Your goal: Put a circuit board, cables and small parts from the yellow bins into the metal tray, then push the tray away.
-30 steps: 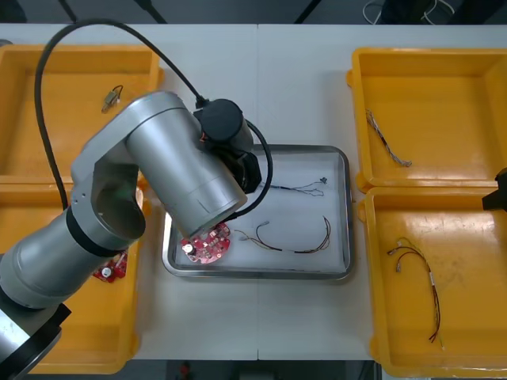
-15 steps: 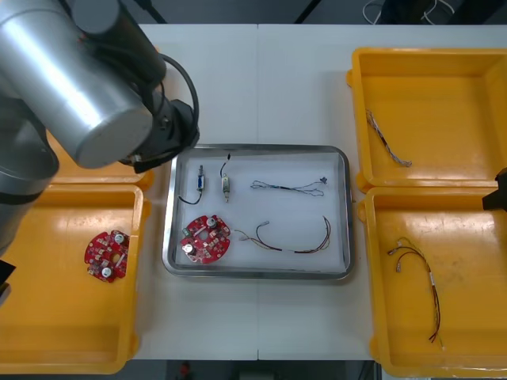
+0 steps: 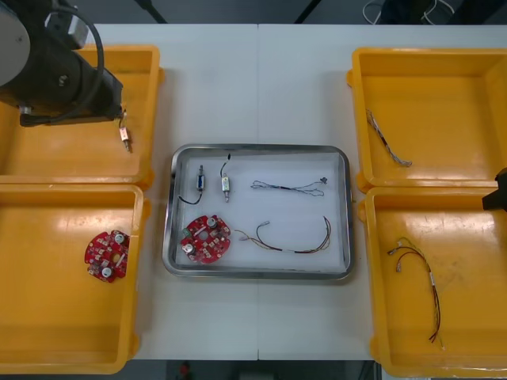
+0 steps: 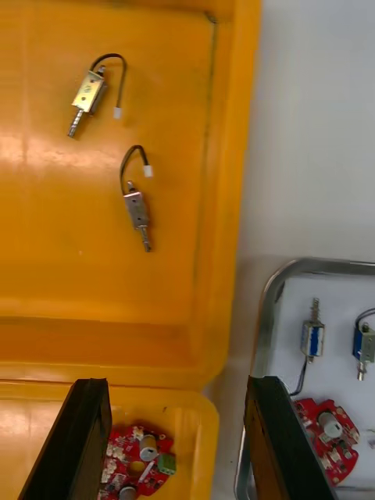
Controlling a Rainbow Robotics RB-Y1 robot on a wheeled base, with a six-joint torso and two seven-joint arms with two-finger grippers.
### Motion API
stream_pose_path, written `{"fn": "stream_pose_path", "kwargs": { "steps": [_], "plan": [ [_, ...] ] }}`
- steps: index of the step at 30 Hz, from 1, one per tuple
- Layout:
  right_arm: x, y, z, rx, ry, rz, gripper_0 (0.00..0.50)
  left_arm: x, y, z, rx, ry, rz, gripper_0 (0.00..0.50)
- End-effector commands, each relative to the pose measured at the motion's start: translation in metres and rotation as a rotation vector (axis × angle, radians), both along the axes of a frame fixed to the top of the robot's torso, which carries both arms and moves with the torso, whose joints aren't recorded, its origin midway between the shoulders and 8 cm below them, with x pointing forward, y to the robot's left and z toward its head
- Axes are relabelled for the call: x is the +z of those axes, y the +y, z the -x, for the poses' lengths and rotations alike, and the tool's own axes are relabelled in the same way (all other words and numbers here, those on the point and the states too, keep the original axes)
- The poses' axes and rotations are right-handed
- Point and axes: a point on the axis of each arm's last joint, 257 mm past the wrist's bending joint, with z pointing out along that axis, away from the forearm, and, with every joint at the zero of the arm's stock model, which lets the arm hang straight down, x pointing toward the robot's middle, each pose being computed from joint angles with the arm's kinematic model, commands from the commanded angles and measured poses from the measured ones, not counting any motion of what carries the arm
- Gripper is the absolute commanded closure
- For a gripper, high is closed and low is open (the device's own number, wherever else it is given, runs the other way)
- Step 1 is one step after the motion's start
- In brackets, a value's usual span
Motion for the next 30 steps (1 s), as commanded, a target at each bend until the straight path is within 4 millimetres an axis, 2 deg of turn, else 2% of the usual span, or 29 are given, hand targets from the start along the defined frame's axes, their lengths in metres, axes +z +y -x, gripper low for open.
{"fn": "stream_pose_path", "kwargs": {
  "steps": [1,7,8,15,21,23,30],
  "plan": [
    [0.006,0.0,0.0,0.042,-0.021,0.025,0.0,0.037,0.037,-0.015,-0.084,-0.053,-0.118,0.0],
    [0.006,0.0,0.0,0.042,-0.021,0.025,0.0,0.038,0.065,-0.01,-0.123,0.002,-0.107,0.0],
    [-0.013,0.008,0.01,0.054,0.027,0.005,0.0,0.039,0.069,-0.007,-0.131,0.009,-0.103,0.0],
    [-0.011,0.034,0.005,0.149,0.027,0.016,0.0,0.034,0.099,0.021,-0.142,0.031,-0.087,0.0],
    [-0.01,0.076,-0.002,0.313,0.036,0.07,0.0,0.02,0.122,0.059,-0.13,0.039,-0.082,0.0],
    [-0.01,0.095,-0.003,0.386,0.043,0.096,0.0,0.014,0.131,0.073,-0.118,0.038,-0.085,0.0],
    [-0.01,0.149,-0.004,0.588,0.062,0.186,0.0,0.0,0.146,0.105,-0.099,0.052,-0.103,0.0]
  ]
}}
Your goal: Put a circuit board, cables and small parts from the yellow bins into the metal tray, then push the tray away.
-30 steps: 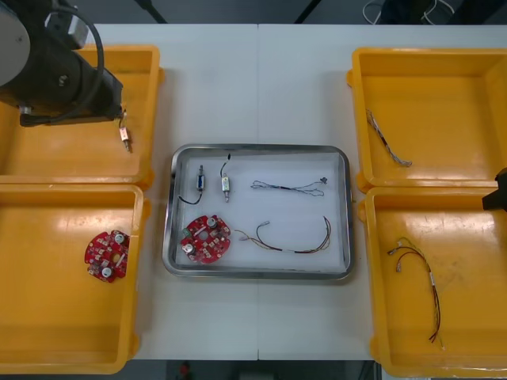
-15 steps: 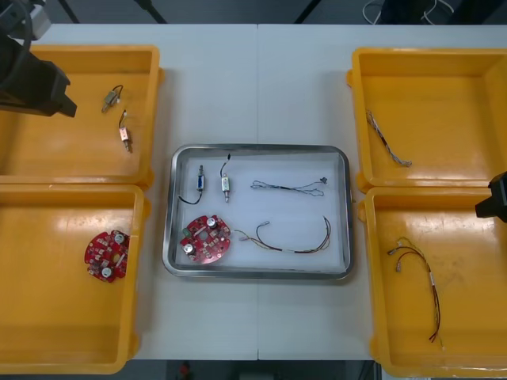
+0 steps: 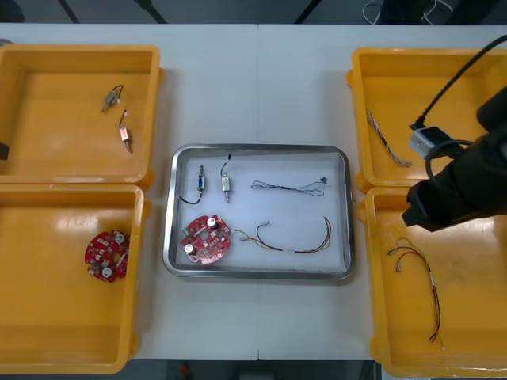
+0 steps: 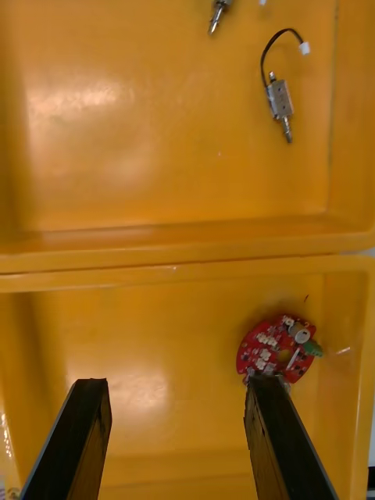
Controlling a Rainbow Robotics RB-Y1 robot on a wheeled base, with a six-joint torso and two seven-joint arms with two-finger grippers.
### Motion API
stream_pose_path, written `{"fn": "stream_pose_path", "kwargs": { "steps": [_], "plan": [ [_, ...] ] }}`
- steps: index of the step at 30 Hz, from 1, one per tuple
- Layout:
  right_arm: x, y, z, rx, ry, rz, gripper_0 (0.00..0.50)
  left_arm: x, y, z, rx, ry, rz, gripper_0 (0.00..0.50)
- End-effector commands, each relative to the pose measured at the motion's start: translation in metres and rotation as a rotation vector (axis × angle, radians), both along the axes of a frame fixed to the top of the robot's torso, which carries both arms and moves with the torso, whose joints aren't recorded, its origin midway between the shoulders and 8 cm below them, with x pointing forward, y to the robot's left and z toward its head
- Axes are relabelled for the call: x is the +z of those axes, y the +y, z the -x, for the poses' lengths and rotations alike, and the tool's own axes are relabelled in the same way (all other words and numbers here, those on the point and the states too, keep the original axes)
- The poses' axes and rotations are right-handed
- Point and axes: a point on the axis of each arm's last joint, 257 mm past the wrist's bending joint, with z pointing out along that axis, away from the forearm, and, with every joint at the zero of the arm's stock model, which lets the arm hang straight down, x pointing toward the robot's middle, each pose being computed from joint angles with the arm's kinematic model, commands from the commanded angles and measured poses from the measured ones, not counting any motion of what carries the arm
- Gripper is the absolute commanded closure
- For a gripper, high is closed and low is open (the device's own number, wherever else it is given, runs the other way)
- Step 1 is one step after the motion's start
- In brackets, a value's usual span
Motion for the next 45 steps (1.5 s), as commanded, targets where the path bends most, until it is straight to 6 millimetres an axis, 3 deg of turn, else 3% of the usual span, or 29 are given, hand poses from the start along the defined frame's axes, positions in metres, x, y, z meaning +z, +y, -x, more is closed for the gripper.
{"fn": "stream_pose_path", "kwargs": {
  "steps": [1,13,25,35,45],
  "plan": [
    [0.017,0.031,-0.004,0.195,-0.047,0.097,0.0,0.008,0.014,0.019,0.02,-0.015,-0.044,0.0],
    [0.007,0.115,0.018,0.464,-0.019,0.095,0.0,-0.005,0.026,0.044,0.063,-0.013,-0.018,0.0],
    [-0.034,0.183,0.041,0.894,-0.037,0.267,0.0,-0.021,0.027,0.048,0.085,-0.006,0.009,0.0],
    [-0.076,0.23,0.044,1.049,-0.121,0.36,0.0,-0.027,0.028,0.049,0.088,0.006,-0.01,0.0],
    [-0.109,0.255,0.044,1.115,-0.194,0.39,0.0,-0.029,0.028,0.049,0.088,0.01,-0.017,0.0]
  ]
}}
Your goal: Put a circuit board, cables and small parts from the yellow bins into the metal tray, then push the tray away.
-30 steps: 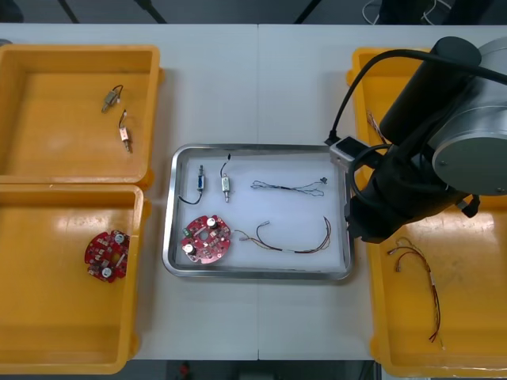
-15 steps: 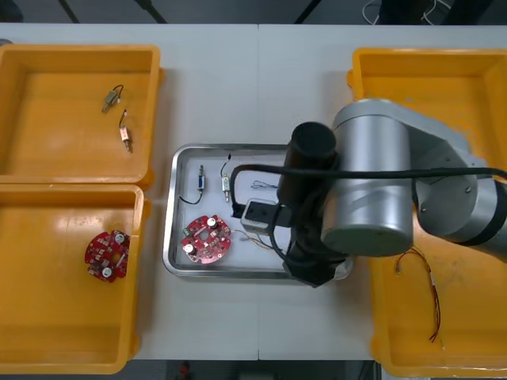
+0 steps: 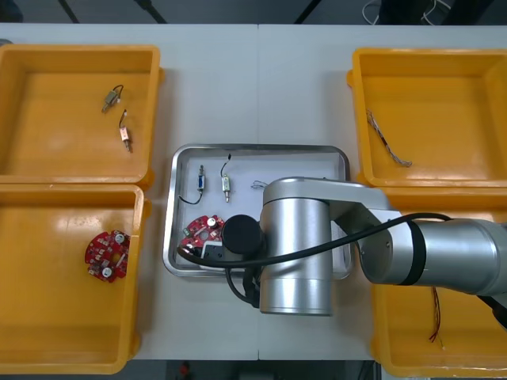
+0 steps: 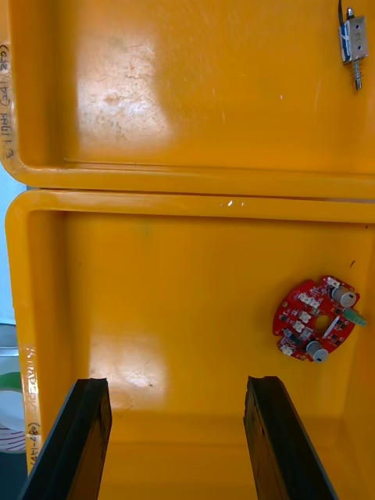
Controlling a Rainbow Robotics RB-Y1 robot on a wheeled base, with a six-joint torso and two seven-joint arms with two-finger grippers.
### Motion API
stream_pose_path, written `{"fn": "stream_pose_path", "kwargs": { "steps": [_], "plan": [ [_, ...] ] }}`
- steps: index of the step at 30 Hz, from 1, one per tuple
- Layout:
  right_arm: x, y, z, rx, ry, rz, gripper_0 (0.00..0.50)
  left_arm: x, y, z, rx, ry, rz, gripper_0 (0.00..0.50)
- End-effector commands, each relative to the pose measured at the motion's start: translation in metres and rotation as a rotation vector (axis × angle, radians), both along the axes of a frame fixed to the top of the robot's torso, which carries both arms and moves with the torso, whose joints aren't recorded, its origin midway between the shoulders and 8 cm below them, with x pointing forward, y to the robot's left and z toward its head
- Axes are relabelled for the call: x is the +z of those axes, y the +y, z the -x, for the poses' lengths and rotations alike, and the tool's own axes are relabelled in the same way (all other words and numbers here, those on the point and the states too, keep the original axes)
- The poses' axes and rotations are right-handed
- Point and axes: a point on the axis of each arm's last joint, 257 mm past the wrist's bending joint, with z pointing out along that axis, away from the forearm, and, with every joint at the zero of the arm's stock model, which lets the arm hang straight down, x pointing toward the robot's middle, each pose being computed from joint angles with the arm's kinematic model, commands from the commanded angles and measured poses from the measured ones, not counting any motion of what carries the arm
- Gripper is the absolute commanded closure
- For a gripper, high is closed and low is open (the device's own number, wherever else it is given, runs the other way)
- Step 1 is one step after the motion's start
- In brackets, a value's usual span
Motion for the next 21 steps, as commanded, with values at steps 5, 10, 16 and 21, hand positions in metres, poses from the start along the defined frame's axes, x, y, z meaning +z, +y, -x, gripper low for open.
{"fn": "stream_pose_path", "kwargs": {
  "steps": [5,10,16,21],
  "plan": [
    [-0.015,0.024,-0.001,0.119,-0.056,0.009,0.0,-0.006,-0.004,0.003,-0.009,0.006,-0.012,0.0],
    [-0.024,0.024,-0.002,0.128,-0.071,0.014,0.0,-0.006,-0.004,0.003,-0.009,0.006,-0.012,0.0],
    [-0.028,0.023,-0.002,0.127,-0.071,0.019,0.088,-0.006,-0.004,0.003,-0.009,0.006,-0.012,0.0],
    [-0.027,0.024,-0.003,0.127,-0.077,0.017,0.5,-0.006,-0.004,0.003,-0.009,0.006,-0.012,0.0]
  ]
}}
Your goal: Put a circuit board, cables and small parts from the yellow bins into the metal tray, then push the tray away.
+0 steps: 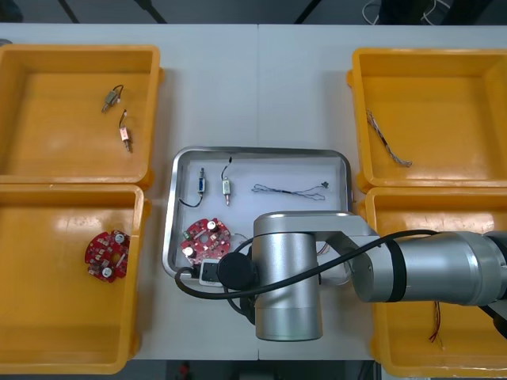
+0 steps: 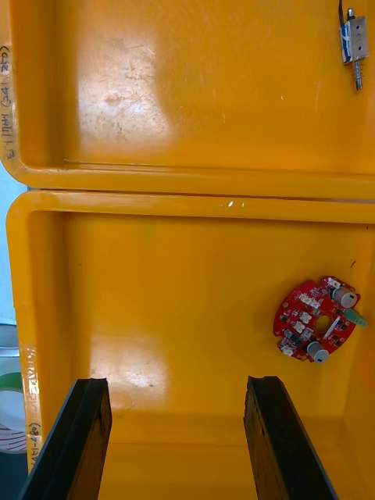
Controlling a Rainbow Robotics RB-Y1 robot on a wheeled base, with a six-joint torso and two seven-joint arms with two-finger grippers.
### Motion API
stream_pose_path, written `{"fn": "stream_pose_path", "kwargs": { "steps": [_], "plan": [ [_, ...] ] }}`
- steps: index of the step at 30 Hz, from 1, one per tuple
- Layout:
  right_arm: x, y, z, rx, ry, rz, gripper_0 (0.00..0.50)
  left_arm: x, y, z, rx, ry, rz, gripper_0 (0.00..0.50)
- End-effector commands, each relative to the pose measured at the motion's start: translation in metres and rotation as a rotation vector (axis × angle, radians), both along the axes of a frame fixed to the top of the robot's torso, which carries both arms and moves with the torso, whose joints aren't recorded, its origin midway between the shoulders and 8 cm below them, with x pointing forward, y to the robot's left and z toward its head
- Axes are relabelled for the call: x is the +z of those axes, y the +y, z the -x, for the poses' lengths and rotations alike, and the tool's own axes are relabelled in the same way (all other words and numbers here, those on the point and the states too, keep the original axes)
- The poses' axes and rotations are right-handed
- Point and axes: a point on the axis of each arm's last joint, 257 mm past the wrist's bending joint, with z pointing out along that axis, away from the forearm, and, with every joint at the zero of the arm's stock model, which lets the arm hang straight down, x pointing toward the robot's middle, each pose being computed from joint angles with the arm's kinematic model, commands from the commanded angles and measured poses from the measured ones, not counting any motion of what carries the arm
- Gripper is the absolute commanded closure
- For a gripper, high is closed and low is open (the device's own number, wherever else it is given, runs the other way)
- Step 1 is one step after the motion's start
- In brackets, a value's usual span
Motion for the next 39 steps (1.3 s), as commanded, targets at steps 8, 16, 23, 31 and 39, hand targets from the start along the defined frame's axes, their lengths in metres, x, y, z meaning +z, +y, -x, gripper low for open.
{"fn": "stream_pose_path", "kwargs": {
  "steps": [8,16,23,31,39],
  "plan": [
    [0.016,0.015,-0.015,0.078,-0.095,-0.001,0.5,-0.007,-0.005,0.004,-0.01,0.007,-0.01,0.0],
    [0.033,0.006,-0.04,0.098,-0.199,0.0,0.5,-0.007,-0.005,0.004,-0.01,0.007,-0.01,0.0],
    [0.048,0.005,-0.059,0.144,-0.266,0.004,0.5,-0.007,-0.005,0.004,-0.01,0.007,-0.01,0.0],
    [0.066,0.003,-0.082,0.185,-0.336,0.017,0.5,-0.007,-0.005,0.004,-0.01,0.007,-0.01,0.0],
    [0.081,0.004,-0.108,0.208,-0.388,0.03,0.5,-0.007,-0.005,0.004,-0.01,0.007,-0.01,0.0]
  ]
}}
